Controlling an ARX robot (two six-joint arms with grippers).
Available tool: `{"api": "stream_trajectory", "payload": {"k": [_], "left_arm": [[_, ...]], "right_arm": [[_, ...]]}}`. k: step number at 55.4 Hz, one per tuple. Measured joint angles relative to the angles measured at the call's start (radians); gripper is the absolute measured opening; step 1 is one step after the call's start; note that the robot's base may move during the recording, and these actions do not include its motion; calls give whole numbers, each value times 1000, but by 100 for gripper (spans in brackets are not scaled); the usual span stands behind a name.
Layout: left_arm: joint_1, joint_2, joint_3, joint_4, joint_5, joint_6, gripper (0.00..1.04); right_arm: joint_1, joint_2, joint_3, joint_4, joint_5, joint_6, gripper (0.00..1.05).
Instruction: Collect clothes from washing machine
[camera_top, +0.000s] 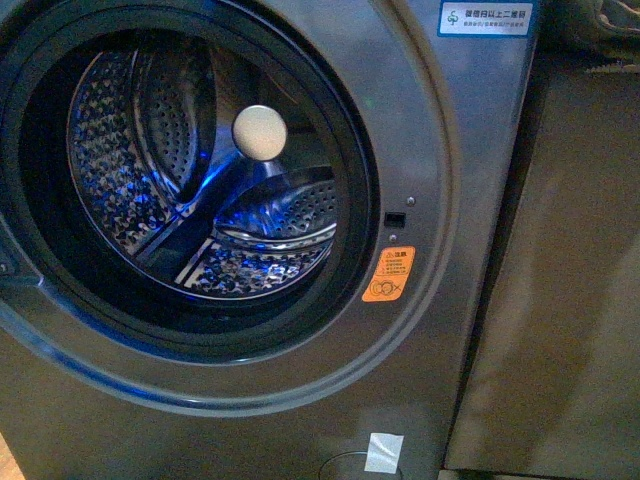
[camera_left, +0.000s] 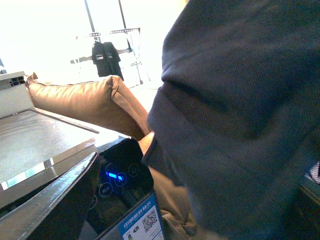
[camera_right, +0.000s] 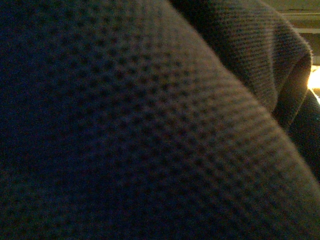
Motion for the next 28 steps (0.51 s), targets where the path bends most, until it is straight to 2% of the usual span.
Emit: {"api": "stream_trajectory", "payload": {"k": [12,15,17,28], "left_arm": [[0,0,0,0,-1,0,98],[0,0,0,0,-1,0,98],[0,0,0,0,-1,0,98],[0,0,0,0,-1,0,98]], "right_arm": [[-297,-34,25,-111,-128,194,8],[-435,-34,31,-159,-197,284,8],[-493,-33,31,-177,-227,322,8],[-764,5,29,-257,-380,407,8]]}}
